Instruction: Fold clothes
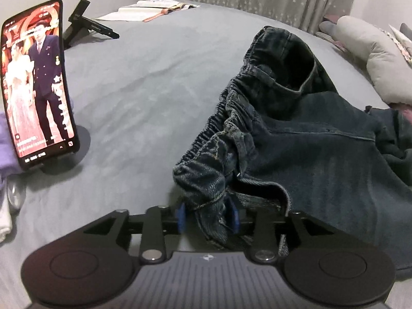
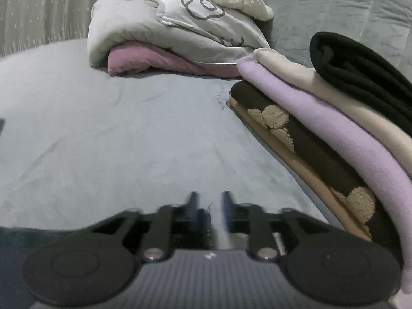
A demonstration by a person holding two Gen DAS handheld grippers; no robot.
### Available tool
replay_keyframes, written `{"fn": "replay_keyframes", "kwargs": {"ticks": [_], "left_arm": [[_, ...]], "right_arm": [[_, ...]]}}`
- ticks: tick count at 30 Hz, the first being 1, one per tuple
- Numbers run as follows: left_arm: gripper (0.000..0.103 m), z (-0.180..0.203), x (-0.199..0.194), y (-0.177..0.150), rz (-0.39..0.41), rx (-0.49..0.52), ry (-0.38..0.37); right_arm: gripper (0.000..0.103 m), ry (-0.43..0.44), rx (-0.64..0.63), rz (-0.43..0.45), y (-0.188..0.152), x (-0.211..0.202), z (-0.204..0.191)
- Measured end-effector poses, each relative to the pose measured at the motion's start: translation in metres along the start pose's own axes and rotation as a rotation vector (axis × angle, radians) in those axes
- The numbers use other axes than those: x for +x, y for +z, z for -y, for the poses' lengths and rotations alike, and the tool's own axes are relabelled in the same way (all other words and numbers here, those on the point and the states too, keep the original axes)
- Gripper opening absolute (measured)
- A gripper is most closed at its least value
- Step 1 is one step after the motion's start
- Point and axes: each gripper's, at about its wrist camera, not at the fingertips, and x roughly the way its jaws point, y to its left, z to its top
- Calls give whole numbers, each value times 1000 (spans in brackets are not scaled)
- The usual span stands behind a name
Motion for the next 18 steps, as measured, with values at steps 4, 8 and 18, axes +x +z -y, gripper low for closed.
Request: {"fn": "replay_keyframes", "kwargs": {"ticks": [4,8,18], "left_arm": [[37,-8,2,4,-15,-52,-24],[37,-9,-1,3,-18,-75,-38],[39,-20,-5,-1,-36,-145,-98]], "right_arm": [[56,57,118,-4,4,-29,22],[56,80,229,-83,-11,-52,44],[55,150,471,-190,-65,-70,75]]}}
